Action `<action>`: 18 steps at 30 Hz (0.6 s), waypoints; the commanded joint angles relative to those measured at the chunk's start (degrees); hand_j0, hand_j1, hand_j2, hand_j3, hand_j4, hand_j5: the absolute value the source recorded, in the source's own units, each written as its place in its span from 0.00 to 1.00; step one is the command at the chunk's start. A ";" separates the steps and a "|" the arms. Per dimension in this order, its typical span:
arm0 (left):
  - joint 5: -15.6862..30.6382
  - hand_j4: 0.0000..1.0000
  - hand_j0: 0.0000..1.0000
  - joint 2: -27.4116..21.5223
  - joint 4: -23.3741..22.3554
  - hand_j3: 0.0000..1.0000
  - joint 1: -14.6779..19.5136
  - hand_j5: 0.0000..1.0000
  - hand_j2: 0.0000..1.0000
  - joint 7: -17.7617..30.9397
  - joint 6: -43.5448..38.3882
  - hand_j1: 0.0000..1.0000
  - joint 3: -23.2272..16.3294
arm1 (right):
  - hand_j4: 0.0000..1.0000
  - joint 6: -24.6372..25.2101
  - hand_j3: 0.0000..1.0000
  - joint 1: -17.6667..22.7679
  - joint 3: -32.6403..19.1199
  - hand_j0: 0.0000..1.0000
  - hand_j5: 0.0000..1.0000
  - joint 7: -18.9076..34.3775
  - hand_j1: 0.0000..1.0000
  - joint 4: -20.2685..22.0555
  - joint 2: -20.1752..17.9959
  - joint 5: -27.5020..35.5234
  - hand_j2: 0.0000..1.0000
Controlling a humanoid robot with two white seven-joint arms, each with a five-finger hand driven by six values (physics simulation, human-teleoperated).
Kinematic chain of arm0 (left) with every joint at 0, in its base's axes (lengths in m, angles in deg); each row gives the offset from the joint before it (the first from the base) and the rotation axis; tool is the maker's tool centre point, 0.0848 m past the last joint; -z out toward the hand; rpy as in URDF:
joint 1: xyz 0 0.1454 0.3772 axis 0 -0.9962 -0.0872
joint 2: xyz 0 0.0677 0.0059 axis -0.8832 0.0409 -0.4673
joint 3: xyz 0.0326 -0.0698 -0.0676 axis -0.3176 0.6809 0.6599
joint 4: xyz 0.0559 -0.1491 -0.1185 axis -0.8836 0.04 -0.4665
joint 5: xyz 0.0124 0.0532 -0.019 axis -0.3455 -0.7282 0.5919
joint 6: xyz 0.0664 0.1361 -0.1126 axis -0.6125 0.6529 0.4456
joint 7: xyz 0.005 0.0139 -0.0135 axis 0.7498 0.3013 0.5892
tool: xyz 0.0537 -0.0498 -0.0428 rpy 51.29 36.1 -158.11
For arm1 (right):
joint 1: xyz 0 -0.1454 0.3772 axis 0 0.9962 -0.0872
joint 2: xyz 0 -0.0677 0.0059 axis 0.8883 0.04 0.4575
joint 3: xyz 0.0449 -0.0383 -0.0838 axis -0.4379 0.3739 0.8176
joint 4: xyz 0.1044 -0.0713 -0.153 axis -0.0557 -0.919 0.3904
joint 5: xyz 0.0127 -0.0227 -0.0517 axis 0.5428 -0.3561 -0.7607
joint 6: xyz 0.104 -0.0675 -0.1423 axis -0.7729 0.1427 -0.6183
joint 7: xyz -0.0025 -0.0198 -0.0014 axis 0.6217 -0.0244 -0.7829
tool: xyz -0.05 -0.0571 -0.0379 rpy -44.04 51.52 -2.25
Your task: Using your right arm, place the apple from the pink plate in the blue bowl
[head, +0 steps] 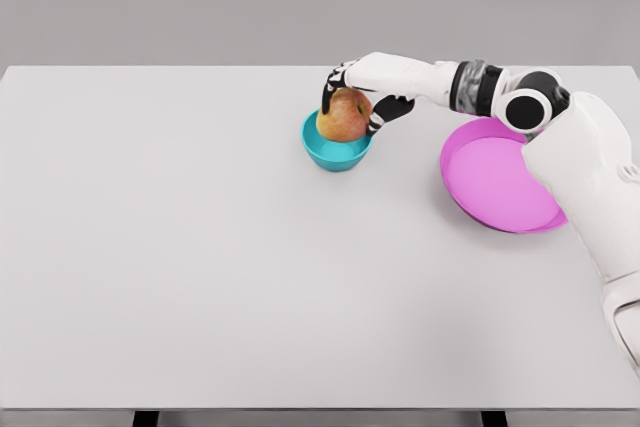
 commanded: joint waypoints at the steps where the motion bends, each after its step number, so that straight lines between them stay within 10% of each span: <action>1: 0.03 1.00 1.00 0.00 0.01 1.00 0.00 1.00 1.00 0.02 -0.01 1.00 -0.01 | 0.52 0.17 0.52 0.00 -0.07 0.52 0.52 -0.04 0.52 -0.19 0.12 0.37 0.52; 18: 0.03 1.00 1.00 0.00 0.01 1.00 0.00 1.00 1.00 0.02 -0.01 1.00 -0.01 | 0.52 0.17 0.52 -0.70 -0.07 0.52 0.52 -0.04 0.52 -2.82 1.52 -0.60 0.52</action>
